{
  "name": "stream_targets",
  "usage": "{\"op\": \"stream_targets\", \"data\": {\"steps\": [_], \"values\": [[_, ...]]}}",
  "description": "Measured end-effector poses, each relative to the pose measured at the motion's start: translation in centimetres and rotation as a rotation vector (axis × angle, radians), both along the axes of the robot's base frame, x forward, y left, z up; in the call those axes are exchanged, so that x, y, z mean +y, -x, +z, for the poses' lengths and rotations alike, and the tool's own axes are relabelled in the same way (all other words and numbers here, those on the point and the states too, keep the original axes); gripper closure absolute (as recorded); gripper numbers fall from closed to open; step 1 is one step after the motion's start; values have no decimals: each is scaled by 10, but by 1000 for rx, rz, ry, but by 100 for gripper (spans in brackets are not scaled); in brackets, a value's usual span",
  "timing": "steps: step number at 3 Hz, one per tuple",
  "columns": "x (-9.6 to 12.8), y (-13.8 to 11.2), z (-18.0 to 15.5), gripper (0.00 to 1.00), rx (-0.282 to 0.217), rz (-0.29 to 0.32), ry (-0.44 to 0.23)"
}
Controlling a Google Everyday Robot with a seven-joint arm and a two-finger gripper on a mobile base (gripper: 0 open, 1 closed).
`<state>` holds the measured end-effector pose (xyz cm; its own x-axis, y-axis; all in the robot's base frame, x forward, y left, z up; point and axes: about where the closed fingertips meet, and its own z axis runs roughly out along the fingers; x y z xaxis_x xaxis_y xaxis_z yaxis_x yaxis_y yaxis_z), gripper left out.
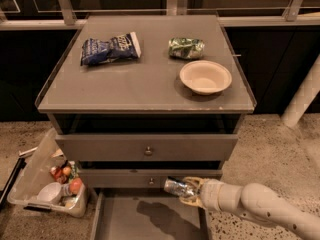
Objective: Pick redbull can from bottom drawer and place on counter
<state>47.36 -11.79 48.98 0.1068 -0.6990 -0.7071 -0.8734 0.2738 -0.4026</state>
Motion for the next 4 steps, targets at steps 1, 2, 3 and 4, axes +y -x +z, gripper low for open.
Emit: {"op": "stream_targets", "data": {"steps": [1,2,3,4], "values": [[4,6,61,100,-85,36,40],[8,23,112,100,-163,68,94],[20,47,166,100,-232,96,188],[31,56,221,100,-280,125,289]]}}
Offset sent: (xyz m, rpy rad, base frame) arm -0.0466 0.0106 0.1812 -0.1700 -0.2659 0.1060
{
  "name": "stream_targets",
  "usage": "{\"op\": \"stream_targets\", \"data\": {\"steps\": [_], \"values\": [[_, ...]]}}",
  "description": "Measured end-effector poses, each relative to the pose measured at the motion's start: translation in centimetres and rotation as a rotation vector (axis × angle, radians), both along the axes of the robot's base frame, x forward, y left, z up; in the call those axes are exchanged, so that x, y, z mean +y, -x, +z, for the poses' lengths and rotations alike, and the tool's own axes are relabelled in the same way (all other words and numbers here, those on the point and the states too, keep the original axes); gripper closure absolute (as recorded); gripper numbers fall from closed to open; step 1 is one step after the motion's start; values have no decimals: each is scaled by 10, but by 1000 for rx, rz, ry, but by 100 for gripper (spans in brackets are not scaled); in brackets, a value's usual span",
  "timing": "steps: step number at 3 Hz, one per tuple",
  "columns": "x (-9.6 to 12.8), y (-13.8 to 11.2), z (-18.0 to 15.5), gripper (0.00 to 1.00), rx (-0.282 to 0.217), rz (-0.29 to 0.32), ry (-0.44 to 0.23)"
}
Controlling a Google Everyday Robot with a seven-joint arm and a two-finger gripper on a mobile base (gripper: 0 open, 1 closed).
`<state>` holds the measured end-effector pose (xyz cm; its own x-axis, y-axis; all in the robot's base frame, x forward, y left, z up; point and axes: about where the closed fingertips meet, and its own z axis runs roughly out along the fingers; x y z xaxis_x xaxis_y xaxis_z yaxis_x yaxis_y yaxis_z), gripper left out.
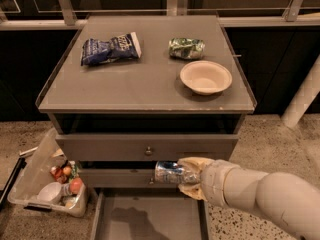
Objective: Pick redbull can from bottom drawer and place on counter
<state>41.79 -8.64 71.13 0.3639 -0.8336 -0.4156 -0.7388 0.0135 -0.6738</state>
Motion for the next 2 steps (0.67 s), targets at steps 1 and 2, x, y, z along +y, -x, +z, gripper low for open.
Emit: {"op": "stream_targets", "data": {"steps": [1,2], "values": [[17,-2,48,100,-62,52,83],[24,-14,85,100,-115,118,100]]}}
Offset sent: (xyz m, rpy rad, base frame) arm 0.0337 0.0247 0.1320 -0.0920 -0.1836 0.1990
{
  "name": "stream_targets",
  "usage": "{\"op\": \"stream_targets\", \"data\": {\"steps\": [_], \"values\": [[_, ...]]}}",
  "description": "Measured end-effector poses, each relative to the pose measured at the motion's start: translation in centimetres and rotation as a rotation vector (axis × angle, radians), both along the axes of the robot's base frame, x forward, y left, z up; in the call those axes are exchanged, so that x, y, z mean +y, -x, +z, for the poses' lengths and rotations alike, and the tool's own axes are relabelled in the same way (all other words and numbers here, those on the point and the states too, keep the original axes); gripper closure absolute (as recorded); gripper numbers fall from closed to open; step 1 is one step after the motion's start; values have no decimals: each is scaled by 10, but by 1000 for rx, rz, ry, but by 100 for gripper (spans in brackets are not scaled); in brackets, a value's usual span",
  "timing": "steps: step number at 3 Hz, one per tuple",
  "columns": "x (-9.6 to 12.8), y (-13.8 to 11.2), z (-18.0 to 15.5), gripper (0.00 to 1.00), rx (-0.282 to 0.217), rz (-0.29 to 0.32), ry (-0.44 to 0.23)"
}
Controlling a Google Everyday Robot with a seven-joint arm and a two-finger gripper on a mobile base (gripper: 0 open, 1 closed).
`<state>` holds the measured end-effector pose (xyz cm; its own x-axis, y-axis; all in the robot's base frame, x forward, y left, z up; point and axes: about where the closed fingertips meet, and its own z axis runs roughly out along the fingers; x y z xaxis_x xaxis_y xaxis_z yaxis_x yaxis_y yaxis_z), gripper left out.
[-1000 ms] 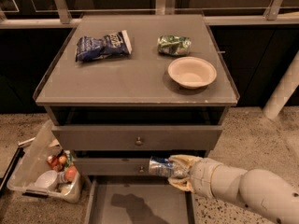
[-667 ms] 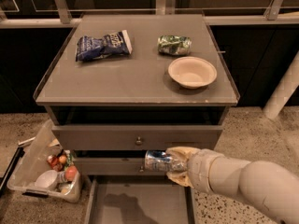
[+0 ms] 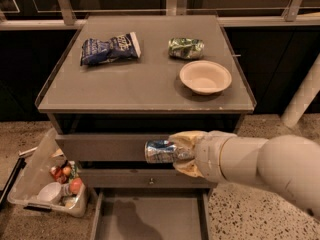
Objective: Pick redbull can from bottom drawer and place on counter
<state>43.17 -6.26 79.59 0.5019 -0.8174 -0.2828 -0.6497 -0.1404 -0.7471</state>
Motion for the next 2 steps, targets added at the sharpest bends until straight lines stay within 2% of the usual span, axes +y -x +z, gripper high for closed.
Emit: {"op": "stream_targets", "data": {"steps": [1,2], "values": [[-22,-24,28,100,-14,29,-83],[-52,-46,41,100,-9,57,-244]]}}
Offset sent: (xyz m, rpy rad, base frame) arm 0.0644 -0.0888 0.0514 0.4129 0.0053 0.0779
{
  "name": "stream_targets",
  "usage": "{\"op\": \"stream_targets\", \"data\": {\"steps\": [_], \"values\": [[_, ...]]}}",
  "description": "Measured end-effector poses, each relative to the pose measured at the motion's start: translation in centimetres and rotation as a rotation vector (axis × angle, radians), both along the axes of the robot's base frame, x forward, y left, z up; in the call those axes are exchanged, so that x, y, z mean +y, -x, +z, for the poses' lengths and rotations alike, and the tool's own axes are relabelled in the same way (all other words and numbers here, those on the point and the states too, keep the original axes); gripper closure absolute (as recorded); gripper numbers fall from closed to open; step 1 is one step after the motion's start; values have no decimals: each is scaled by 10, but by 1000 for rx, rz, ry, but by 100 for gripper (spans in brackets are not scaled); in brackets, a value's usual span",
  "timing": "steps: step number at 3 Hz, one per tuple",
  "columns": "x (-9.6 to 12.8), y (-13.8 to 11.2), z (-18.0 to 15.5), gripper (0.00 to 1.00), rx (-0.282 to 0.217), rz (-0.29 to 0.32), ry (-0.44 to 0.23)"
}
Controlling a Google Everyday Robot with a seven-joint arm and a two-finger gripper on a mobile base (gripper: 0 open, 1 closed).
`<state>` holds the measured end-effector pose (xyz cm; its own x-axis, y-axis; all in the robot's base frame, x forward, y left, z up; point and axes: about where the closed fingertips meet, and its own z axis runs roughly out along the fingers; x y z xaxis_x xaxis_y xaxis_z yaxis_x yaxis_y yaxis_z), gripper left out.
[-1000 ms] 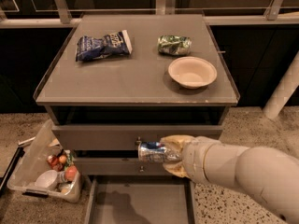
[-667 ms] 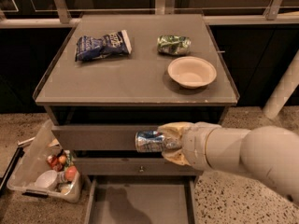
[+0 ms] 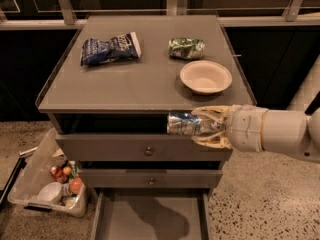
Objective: Pick redbull can from bottom drawer and place on counter
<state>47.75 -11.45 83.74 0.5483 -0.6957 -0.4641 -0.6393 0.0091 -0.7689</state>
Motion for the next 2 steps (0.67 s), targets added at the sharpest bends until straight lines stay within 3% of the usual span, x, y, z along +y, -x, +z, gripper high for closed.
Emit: {"op": "stream_targets", "data": {"steps": [2], "values": [[8,-2,4,100,-21,10,-9]]}}
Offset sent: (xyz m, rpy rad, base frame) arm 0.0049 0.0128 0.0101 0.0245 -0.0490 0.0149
